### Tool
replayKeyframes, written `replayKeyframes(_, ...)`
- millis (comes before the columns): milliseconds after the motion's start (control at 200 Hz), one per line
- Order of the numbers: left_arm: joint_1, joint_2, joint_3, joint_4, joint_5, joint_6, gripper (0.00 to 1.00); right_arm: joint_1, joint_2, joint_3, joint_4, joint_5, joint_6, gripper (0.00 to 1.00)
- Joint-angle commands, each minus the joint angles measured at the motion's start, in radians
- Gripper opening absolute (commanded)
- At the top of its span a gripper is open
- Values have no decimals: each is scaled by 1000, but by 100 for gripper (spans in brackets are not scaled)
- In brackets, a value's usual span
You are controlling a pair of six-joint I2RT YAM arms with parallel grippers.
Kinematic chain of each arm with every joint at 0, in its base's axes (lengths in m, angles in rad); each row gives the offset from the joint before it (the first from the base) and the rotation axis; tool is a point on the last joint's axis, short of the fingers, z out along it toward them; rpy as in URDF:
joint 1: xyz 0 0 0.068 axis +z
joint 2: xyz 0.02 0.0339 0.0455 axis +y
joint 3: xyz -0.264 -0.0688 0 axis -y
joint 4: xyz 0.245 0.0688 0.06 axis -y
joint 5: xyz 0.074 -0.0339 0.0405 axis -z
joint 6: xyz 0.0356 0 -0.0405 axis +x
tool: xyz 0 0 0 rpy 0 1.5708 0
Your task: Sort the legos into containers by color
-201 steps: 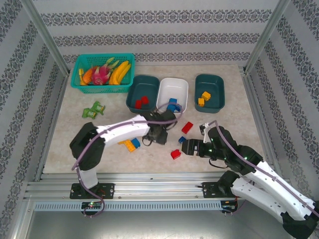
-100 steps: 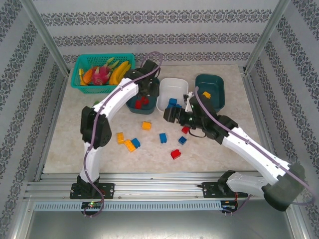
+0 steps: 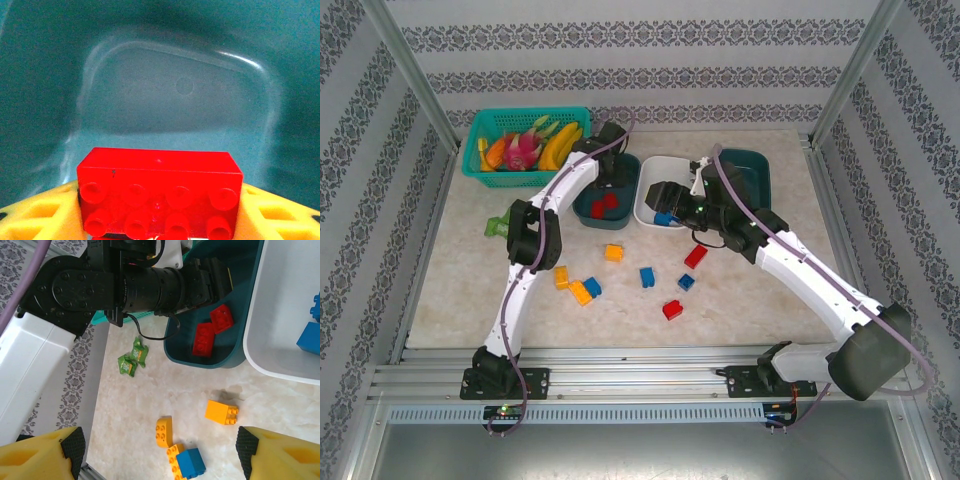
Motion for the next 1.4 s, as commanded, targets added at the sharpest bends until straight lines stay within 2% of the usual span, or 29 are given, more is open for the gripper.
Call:
replayKeyframes(0, -3, 27, 32, 6, -20, -7, 59, -13, 15, -17, 37, -31, 13, 81)
replayKeyframes(145, -1, 42, 34, -8, -19, -16, 62, -13, 28, -17, 43, -48, 15, 81)
replayKeyframes(330, 1, 32, 36, -49, -11, -29, 75, -10, 36, -16, 28, -61, 6, 81)
replayKeyframes(560, 1, -40, 37, -54, 1, -40, 77, -6, 16, -19, -16, -51, -27, 81)
replayKeyframes(714, -3, -164, 9, -70, 0, -82, 77, 30, 2, 4, -98, 11, -111, 79)
replayKeyframes(859, 6, -421, -216, -44, -14, -160, 81, 142, 61, 53, -191, 103, -208, 75)
replayKeyframes(1044, 45, -875, -734, -34, 7, -249, 83, 312, 206, 127, -221, 204, -206, 67)
replayKeyframes(1234, 54, -1386, -1231, -83, 80, -292, 85, 462, 403, 252, -249, 301, -140, 63)
replayKeyframes(1394, 51, -1799, -1450, -213, 121, -343, 85, 540, 560, 380, -278, 363, -96, 62)
